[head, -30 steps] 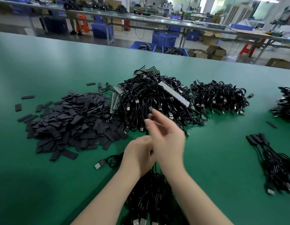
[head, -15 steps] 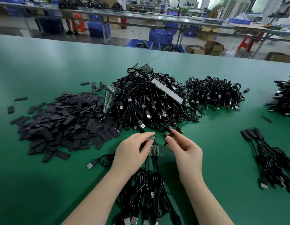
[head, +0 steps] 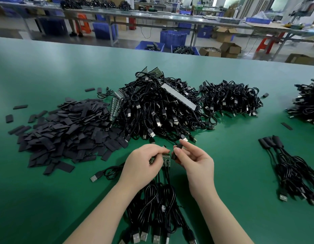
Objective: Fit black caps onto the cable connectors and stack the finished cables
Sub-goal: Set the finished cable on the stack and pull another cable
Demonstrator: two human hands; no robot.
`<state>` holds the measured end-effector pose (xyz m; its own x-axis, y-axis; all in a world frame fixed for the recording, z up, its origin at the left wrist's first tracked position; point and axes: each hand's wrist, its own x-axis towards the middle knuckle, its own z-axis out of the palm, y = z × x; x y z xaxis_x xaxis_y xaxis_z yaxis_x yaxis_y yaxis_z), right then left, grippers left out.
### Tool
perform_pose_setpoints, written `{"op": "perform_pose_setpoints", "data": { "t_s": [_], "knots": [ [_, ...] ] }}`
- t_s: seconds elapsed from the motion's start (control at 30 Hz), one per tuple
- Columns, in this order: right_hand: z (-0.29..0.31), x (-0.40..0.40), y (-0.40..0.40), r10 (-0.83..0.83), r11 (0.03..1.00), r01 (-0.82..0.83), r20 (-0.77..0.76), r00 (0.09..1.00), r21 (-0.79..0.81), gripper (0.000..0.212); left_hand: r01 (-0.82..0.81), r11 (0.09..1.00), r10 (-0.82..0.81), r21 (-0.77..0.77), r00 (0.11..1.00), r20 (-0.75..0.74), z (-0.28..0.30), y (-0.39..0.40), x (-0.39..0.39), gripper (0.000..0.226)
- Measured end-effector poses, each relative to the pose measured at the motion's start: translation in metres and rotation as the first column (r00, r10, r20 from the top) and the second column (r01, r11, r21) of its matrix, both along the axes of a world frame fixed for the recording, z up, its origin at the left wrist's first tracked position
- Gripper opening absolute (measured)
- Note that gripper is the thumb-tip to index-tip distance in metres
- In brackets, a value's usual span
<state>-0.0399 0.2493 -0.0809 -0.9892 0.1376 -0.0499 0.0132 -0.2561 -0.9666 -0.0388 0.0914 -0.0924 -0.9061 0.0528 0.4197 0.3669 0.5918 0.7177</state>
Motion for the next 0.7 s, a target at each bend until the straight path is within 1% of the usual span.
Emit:
{"op": "perform_pose_setpoints", "data": {
  "t_s": [0.07, 0.17, 0.2, 0.27, 0.4, 0.5, 0.63, 0.7],
  "knots": [
    [0.0006, 0.0012, -0.0011, 0.006, 1.0, -0.005, -0.013, 1.0, 0.015, 0.029, 0.021, 1.0, -0.021, 0.011, 1.0, 0.003, 0.002, 0.0012, 0.0008, 0.024],
    [0.0011, 0.0021, -0.0017, 0.002, 0.999, 0.001, -0.051, 0.999, 0.051, 0.031, 0.038, 0.999, -0.038, -0.007, 0.998, 0.047, 0.0029, 0.001, 0.0006, 0.04],
    [0.0014, 0.0024, -0.002, 0.009, 0.998, -0.005, -0.063, 0.998, 0.061, 0.031, 0.036, 0.999, -0.036, -0.005, 0.997, 0.071, 0.0022, 0.0005, 0.0, 0.042],
    [0.0016, 0.0029, -0.0026, 0.04, 0.997, -0.035, -0.079, 0.996, 0.068, 0.032, 0.03, 0.999, -0.029, -0.013, 0.996, 0.088, -0.0002, -0.0004, -0.0017, 0.037],
    [0.0021, 0.0023, -0.0028, 0.09, 0.995, -0.086, -0.088, 0.992, 0.05, 0.031, 0.03, 0.999, -0.028, -0.016, 0.997, 0.068, -0.0038, -0.0019, -0.004, 0.021],
    [0.0019, 0.0014, -0.0023, 0.135, 0.991, -0.134, -0.073, 0.988, 0.023, 0.033, 0.033, 0.999, -0.033, 0.0, 0.998, 0.045, -0.0028, -0.0018, -0.0038, 0.027],
    [0.0038, 0.0025, -0.0031, 0.16, 0.984, -0.153, -0.084, 0.984, 0.088, 0.031, 0.021, 1.0, -0.02, -0.015, 0.998, 0.051, -0.0048, -0.0032, -0.0045, 0.021],
    [0.0042, 0.0026, -0.0023, 0.159, 0.982, -0.148, -0.093, 0.983, 0.113, 0.03, 0.017, 1.0, -0.016, -0.016, 0.998, 0.058, -0.0044, -0.0036, -0.0045, 0.023]
  ]
}}
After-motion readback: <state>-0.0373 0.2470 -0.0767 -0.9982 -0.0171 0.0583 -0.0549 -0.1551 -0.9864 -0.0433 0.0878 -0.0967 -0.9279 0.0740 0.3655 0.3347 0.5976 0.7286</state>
